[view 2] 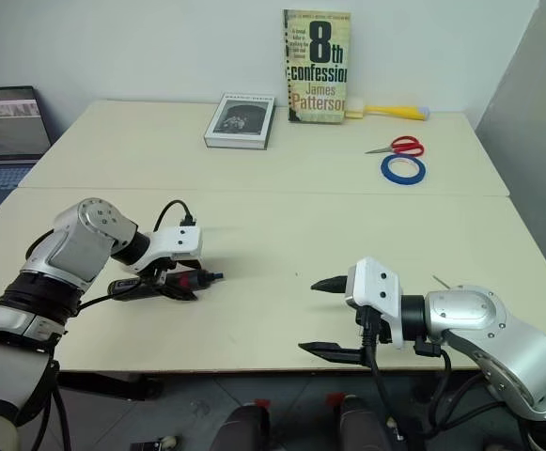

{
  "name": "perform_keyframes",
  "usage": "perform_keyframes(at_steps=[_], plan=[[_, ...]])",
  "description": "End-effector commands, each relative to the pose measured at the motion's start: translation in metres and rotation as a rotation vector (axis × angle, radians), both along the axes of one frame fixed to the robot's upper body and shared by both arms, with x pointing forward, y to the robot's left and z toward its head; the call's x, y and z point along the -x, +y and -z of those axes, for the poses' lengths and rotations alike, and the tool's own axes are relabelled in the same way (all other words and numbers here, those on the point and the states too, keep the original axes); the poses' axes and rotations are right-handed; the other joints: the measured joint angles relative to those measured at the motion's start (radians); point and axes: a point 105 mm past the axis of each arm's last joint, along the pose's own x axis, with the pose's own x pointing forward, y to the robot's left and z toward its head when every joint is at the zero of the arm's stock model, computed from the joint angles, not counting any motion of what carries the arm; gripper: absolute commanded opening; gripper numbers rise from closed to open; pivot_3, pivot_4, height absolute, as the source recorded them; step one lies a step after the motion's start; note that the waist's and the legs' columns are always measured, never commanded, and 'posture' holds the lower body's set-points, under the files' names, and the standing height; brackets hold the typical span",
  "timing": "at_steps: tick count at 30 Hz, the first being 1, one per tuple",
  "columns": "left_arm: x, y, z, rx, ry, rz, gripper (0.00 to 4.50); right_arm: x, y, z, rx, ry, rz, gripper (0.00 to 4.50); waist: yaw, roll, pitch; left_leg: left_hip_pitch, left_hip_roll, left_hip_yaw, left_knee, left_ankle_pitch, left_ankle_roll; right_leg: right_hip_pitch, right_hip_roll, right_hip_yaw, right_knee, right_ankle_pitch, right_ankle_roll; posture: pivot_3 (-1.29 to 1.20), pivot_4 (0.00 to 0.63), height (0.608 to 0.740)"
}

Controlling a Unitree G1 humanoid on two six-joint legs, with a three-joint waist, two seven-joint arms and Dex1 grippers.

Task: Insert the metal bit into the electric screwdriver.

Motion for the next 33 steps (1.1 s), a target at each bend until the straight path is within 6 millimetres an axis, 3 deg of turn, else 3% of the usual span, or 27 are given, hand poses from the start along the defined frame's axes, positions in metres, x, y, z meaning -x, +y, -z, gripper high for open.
perform_keyframes(at_steps=[1, 12, 16, 23, 30, 33], plan=[[-0.005, -0.005, -0.004, -0.023, -0.015, 0.009, 3.66, 0.002, 0.001, -0.007, -0.010, -0.034, -0.011, 4.50, 0.000, 0.000, 0.000, 0.000, 0.000, 0.000, 0.000, 0.000, 0.000, 0.000, 0.000, 0.000, 0.000, 0.000, 0.000, 0.00, 0.150, 0.740], [-0.006, -0.011, 0.003, -0.060, 0.005, 0.060, 3.66, 0.002, 0.001, -0.006, -0.008, -0.036, -0.010, 4.50, 0.001, 0.000, 0.000, 0.000, 0.000, 0.000, 0.000, 0.000, 0.000, 0.001, 0.000, 0.000, 0.000, 0.000, 0.000, 0.00, 0.150, 0.740], [-0.004, -0.012, 0.005, -0.066, 0.026, 0.069, 3.12, 0.003, 0.001, -0.005, -0.008, -0.036, -0.009, 4.50, 0.001, 0.000, 0.000, 0.001, 0.000, 0.000, 0.000, 0.000, 0.000, 0.001, 0.000, 0.000, 0.000, 0.000, 0.000, 0.00, 0.150, 0.740], [0.001, -0.013, 0.014, -0.062, 0.071, 0.054, 1.71, 0.002, 0.000, -0.005, -0.003, -0.039, -0.003, 4.50, 0.000, 0.001, 0.000, 0.001, 0.000, 0.000, 0.000, 0.000, 0.000, 0.001, 0.000, 0.000, 0.000, 0.000, 0.000, 0.00, 0.150, 0.740], [0.001, -0.018, 0.013, -0.030, 0.058, 0.041, 1.67, 0.002, -0.002, -0.006, 0.001, -0.040, -0.001, 4.50, 0.000, 0.001, -0.001, 0.001, 0.000, 0.000, 0.000, 0.000, 0.000, 0.001, 0.000, 0.000, -0.001, 0.000, 0.000, 0.00, 0.150, 0.740], [-0.008, -0.026, -0.010, 0.069, -0.054, 0.027, 1.67, 0.003, -0.004, -0.006, 0.006, -0.041, 0.003, 4.50, 0.001, 0.001, -0.001, 0.001, 0.000, 0.000, 0.000, 0.000, 0.000, 0.001, 0.000, 0.000, -0.001, 0.000, 0.000, 0.00, 0.150, 0.740]])
